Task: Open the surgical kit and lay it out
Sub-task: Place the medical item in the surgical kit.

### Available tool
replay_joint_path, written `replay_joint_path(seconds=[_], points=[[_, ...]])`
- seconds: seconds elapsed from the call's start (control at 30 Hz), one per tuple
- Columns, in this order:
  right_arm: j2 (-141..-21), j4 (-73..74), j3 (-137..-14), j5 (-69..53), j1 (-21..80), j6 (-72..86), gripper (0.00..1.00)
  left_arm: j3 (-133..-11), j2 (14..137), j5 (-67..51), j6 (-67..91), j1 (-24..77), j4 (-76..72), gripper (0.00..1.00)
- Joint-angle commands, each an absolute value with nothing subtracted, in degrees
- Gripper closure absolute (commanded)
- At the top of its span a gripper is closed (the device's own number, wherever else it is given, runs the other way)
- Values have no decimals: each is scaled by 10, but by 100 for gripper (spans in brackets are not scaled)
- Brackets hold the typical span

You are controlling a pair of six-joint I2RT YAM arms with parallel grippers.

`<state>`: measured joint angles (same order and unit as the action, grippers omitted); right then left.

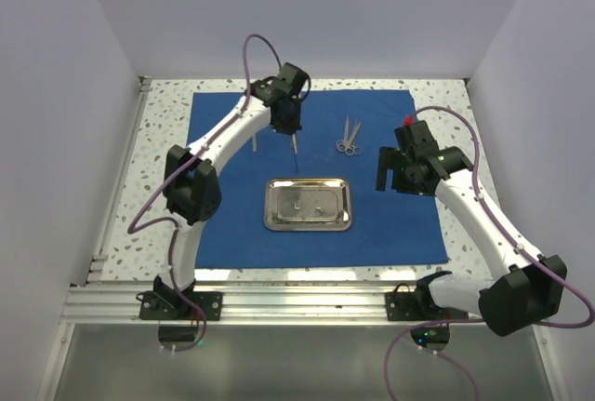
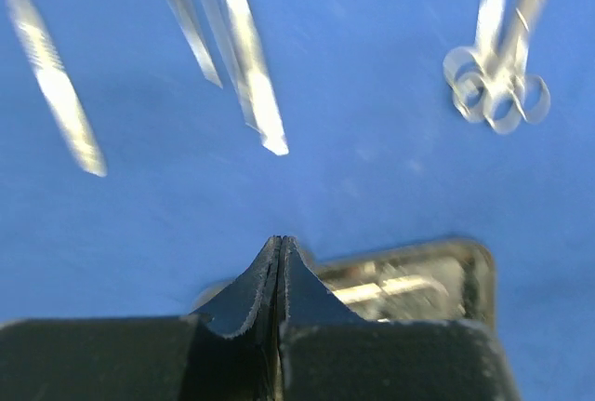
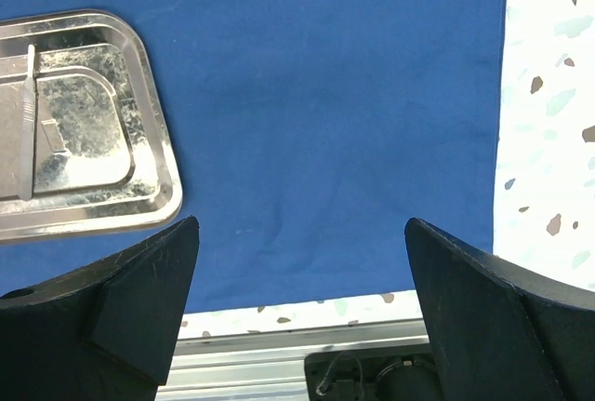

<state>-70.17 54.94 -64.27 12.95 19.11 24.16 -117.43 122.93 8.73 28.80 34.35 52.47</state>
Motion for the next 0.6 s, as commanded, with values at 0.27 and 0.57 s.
replay_joint_path(seconds=[0.27, 0.57], points=[[-699, 571, -664, 156, 191, 226, 3, -1332, 1330, 84, 193, 187, 485, 100], [-711, 589, -681, 169, 191, 225, 3, -1343, 1420, 36, 201, 145, 436, 100]])
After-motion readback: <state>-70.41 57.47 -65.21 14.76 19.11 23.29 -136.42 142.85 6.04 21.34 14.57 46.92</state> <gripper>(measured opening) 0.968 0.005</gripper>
